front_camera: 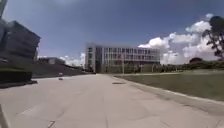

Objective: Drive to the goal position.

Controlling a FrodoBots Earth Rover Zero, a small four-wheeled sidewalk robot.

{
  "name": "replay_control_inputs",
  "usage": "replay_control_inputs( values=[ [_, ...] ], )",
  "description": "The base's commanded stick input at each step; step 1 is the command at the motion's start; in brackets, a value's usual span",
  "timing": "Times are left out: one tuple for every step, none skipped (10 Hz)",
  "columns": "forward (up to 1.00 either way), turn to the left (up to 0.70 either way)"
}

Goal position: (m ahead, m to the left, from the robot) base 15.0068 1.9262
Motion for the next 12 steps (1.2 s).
replay_control_inputs(
  values=[
    [1.00, 0.27],
    [1.00, 0.27],
    [1.00, 0.27],
    [1.00, 0.27],
    [1.00, 0.27],
    [1.00, 0.18],
    [1.00, 0.08],
    [1.00, 0.00],
    [1.00, 0.00],
    [1.00, 0.00],
    [1.00, 0.00],
    [1.00, 0.00]
  ],
)
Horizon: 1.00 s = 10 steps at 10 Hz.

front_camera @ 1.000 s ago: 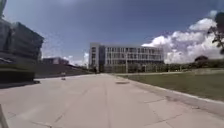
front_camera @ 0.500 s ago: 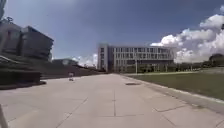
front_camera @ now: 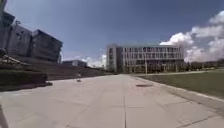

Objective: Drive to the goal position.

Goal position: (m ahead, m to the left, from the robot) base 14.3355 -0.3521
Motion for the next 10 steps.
replay_control_inputs(
  values=[
    [1.00, 0.00],
    [1.00, 0.00],
    [1.00, 0.00],
    [1.00, 0.00],
    [1.00, -0.16],
    [1.00, -0.27],
    [1.00, -0.27],
    [1.00, -0.27],
    [1.00, -0.27],
    [1.00, -0.27]
  ],
)
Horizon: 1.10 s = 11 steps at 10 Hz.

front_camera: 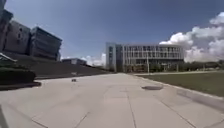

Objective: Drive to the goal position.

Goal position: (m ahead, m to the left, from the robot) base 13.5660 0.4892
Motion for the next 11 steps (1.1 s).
replay_control_inputs(
  values=[
    [1.00, -0.27],
    [1.00, -0.27],
    [1.00, -0.27],
    [1.00, -0.27],
    [1.00, -0.04],
    [1.00, 0.00],
    [1.00, 0.00],
    [1.00, 0.00],
    [1.00, 0.00],
    [1.00, 0.00],
    [1.00, 0.00]
  ],
)
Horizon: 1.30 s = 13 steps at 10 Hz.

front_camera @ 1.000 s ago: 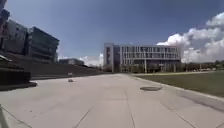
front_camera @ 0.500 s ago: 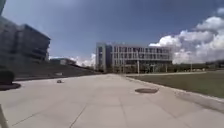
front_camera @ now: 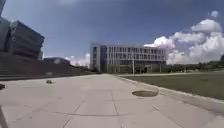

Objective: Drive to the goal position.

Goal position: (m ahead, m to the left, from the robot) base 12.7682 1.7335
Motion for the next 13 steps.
replay_control_inputs(
  values=[
    [1.00, 0.00],
    [1.00, 0.00],
    [1.00, 0.00],
    [1.00, 0.00],
    [1.00, 0.00],
    [1.00, 0.00],
    [1.00, 0.00],
    [1.00, 0.21],
    [1.00, 0.27],
    [1.00, 0.25],
    [1.00, 0.00],
    [1.00, 0.00],
    [1.00, 0.00]
  ],
)
